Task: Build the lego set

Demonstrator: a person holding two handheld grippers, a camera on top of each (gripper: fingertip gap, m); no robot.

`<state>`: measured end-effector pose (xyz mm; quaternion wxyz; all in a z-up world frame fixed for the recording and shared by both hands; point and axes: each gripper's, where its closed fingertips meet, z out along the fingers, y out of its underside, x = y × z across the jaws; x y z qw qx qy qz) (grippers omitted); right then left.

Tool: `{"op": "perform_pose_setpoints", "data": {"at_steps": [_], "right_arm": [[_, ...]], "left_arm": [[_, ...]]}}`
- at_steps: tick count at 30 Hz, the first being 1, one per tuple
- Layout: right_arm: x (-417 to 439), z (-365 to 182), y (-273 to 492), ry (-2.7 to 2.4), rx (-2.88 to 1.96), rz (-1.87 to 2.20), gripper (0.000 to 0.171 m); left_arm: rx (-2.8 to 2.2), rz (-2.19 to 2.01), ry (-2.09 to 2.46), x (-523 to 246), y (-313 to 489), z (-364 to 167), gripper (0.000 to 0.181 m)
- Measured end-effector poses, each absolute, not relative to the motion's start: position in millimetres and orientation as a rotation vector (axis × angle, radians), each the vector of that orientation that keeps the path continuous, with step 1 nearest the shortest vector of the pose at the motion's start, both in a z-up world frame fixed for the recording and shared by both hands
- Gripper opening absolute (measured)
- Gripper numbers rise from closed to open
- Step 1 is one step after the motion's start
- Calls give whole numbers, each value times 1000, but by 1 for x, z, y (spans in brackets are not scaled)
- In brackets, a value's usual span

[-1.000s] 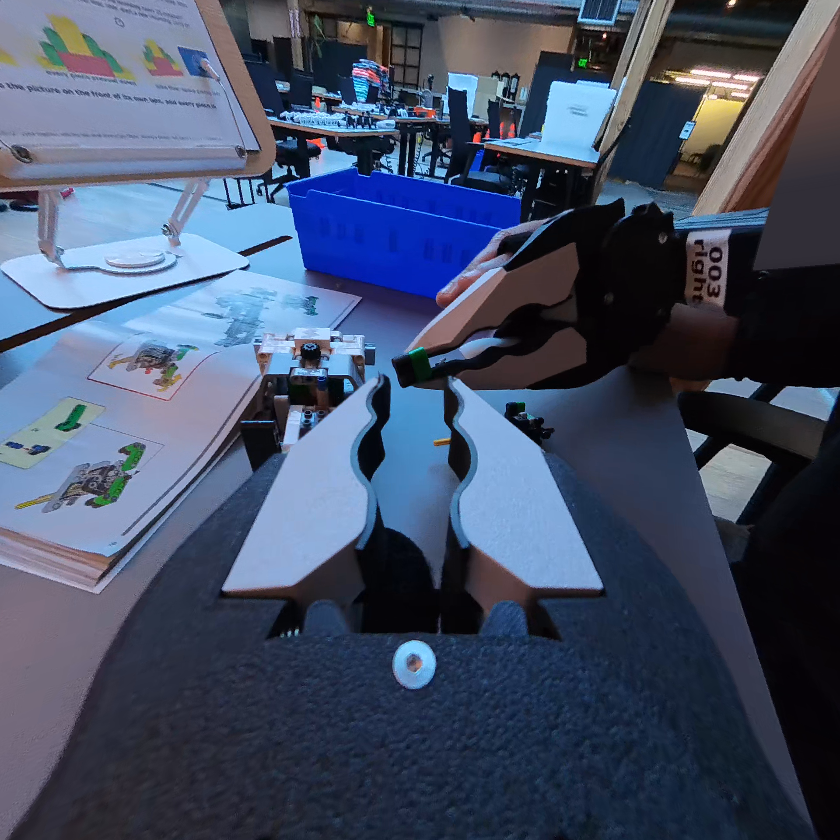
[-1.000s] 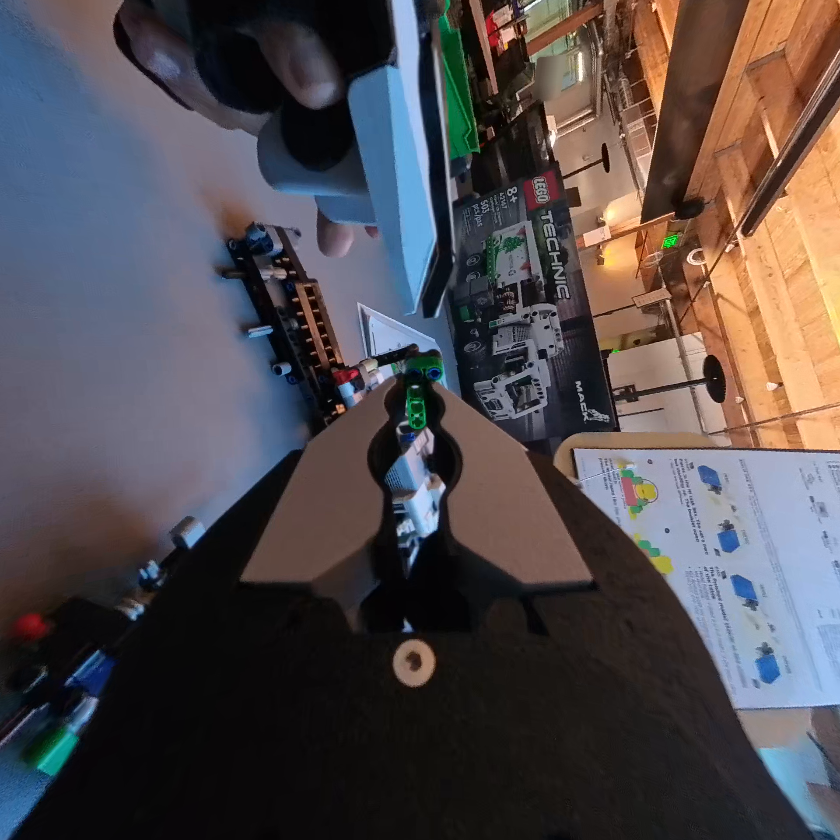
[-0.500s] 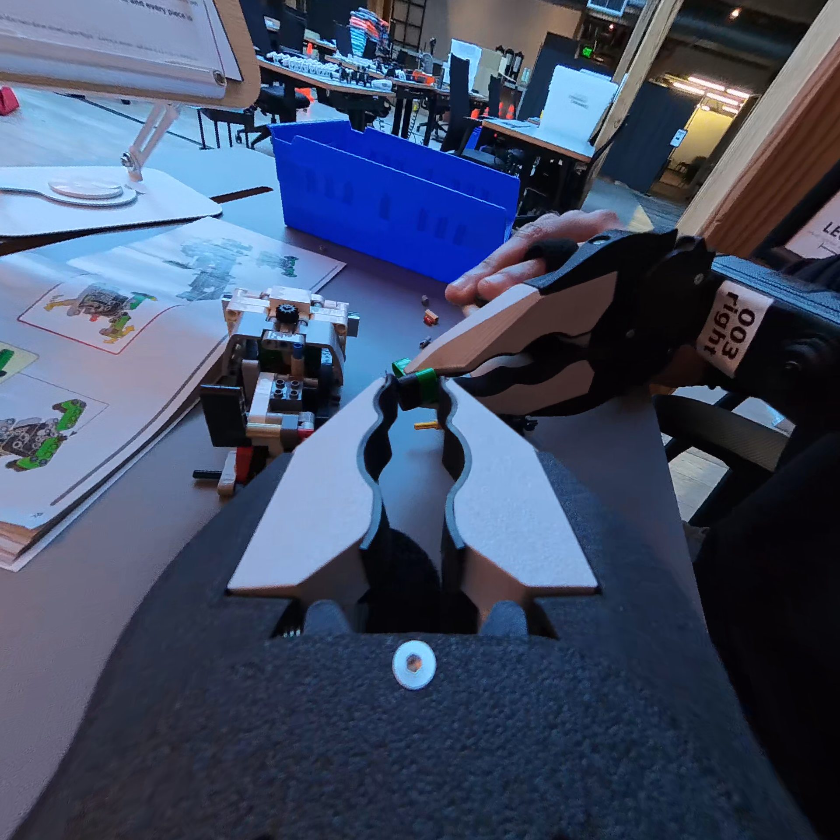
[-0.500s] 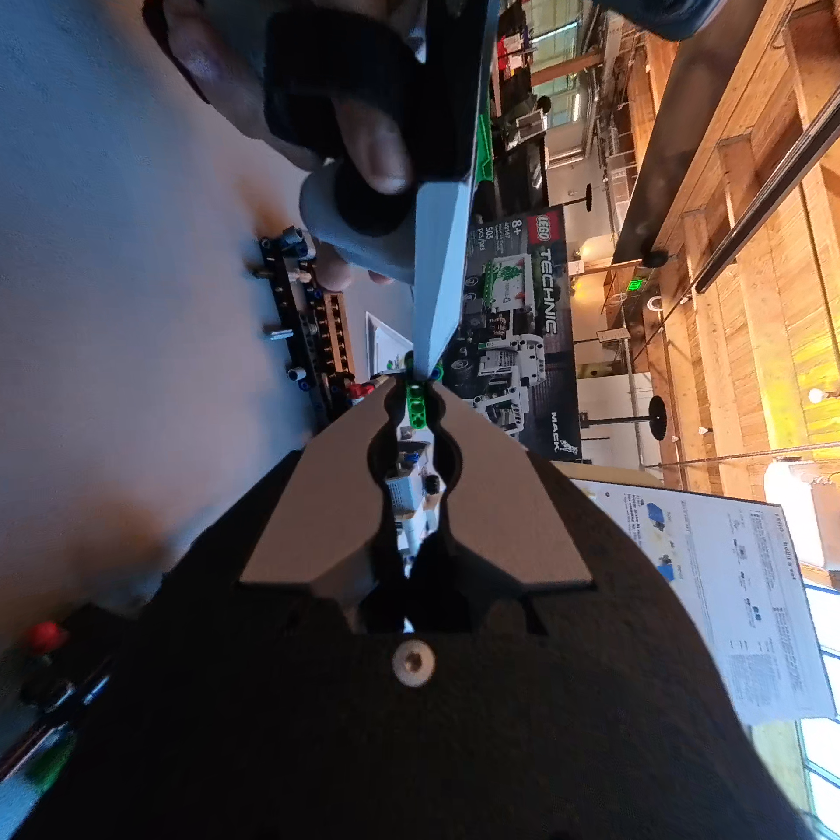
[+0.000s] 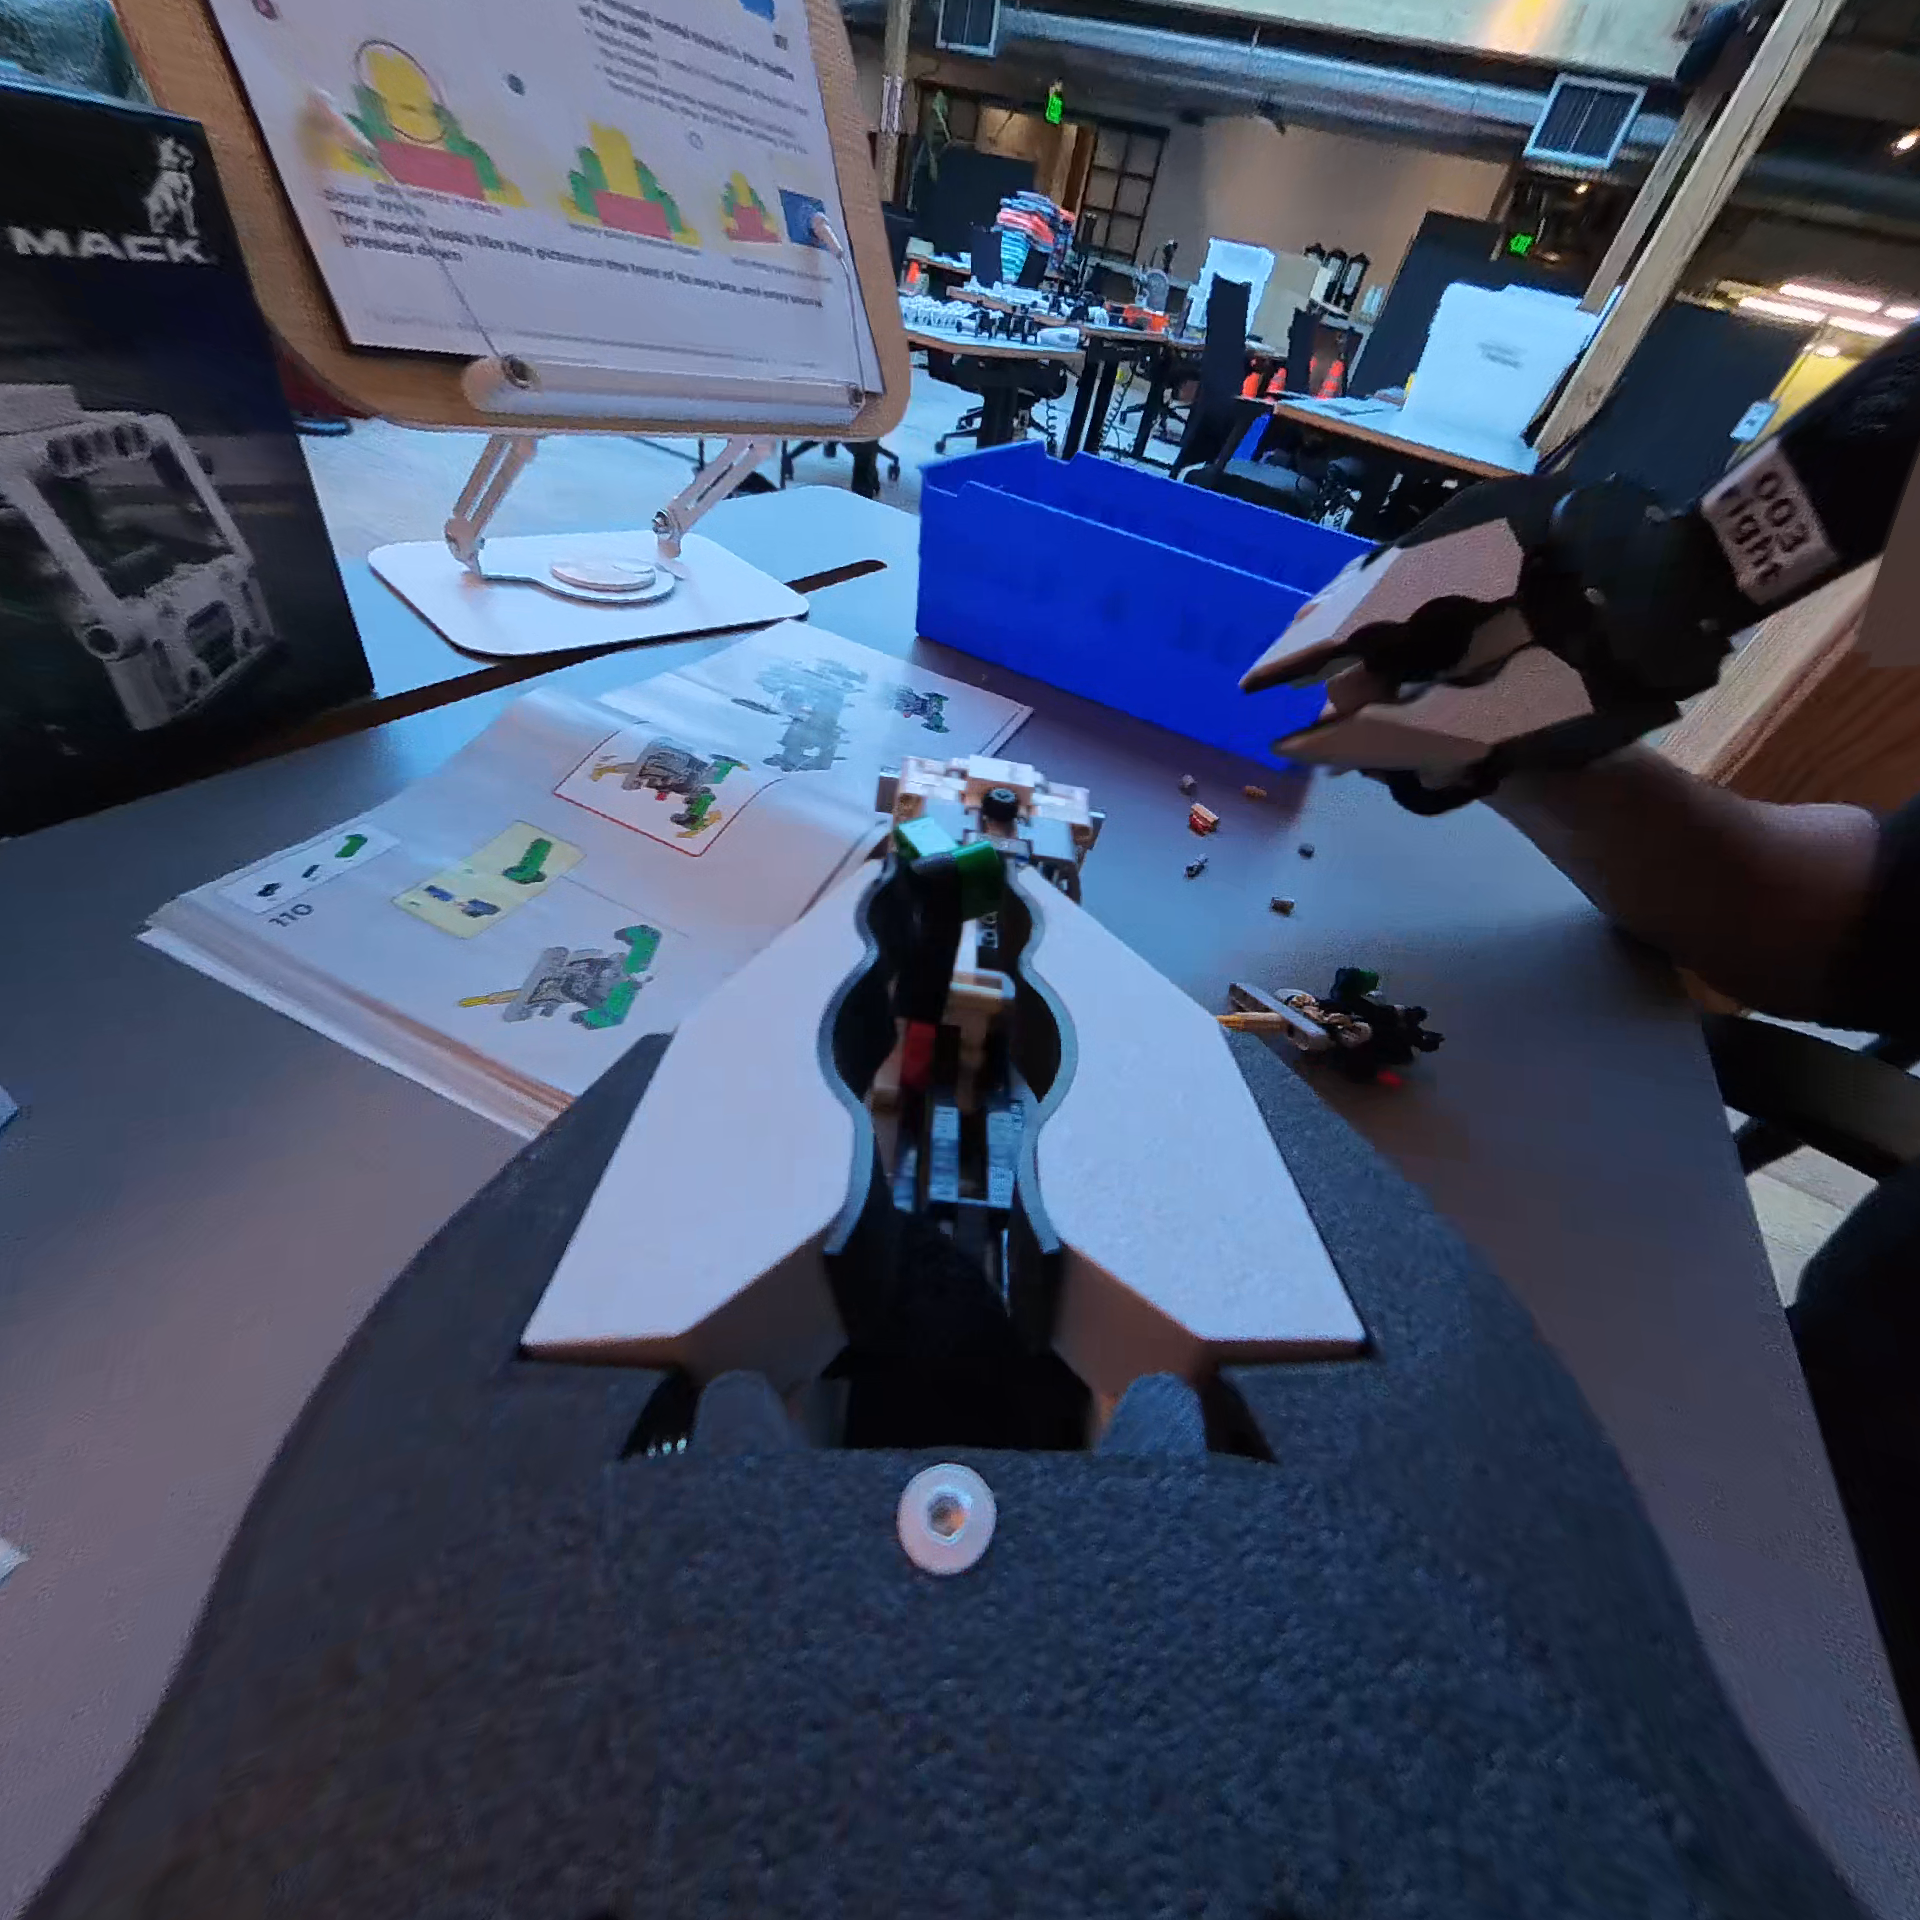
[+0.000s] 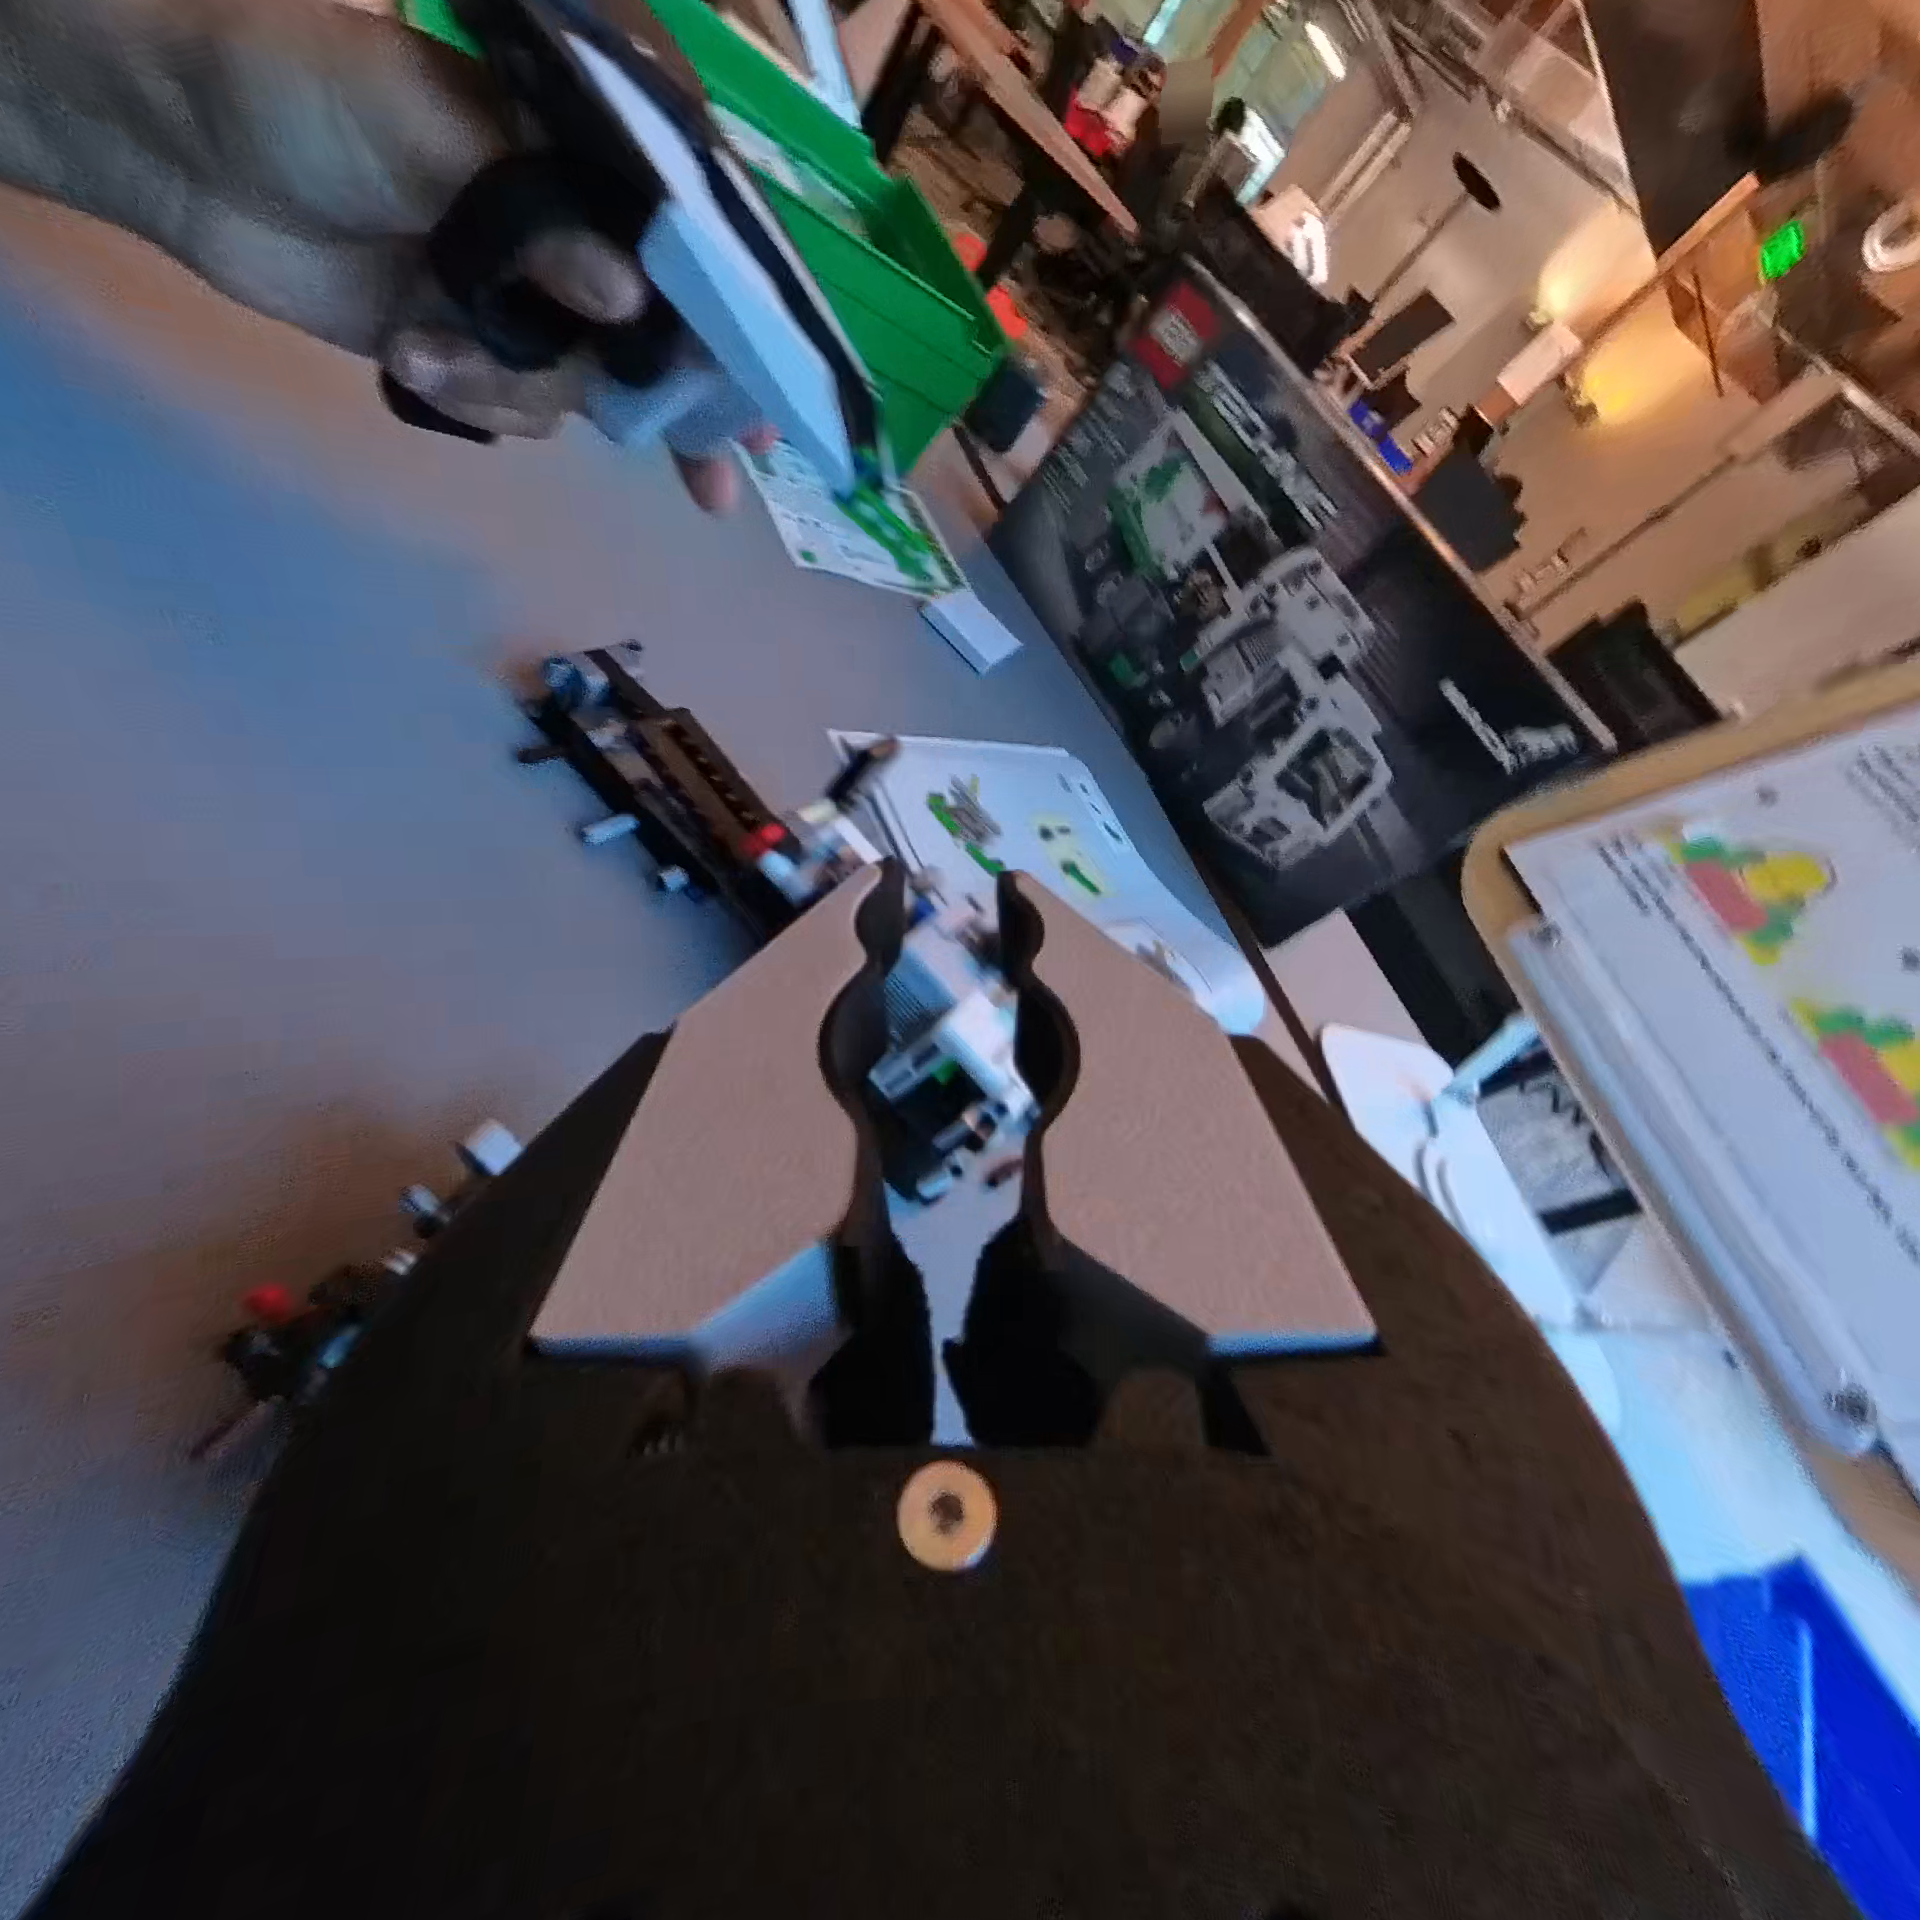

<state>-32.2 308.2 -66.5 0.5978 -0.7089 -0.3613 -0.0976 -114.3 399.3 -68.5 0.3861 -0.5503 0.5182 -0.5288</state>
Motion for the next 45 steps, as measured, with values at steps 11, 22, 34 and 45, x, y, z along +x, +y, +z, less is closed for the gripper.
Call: {"op": "perform_pose_setpoints", "data": {"at_steps": [11, 22, 34, 45], "right_arm": [[31, -79, 320, -653, -1709, -305, 5], [27, -92, 323, -678, -1731, -287, 2], [13, -90, 319, -718, -1734, -246, 0], [-24, -90, 262, -696, -1938, 408, 13]], "left_arm": [[-1691, -1796, 1136, -112, 436, -105, 14], [-1666, -1922, 1108, -115, 434, -98, 13], [-1433, -1878, 1373, -126, 411, -82, 14], [-1208, -1672, 1732, -127, 328, -90, 15]]}}
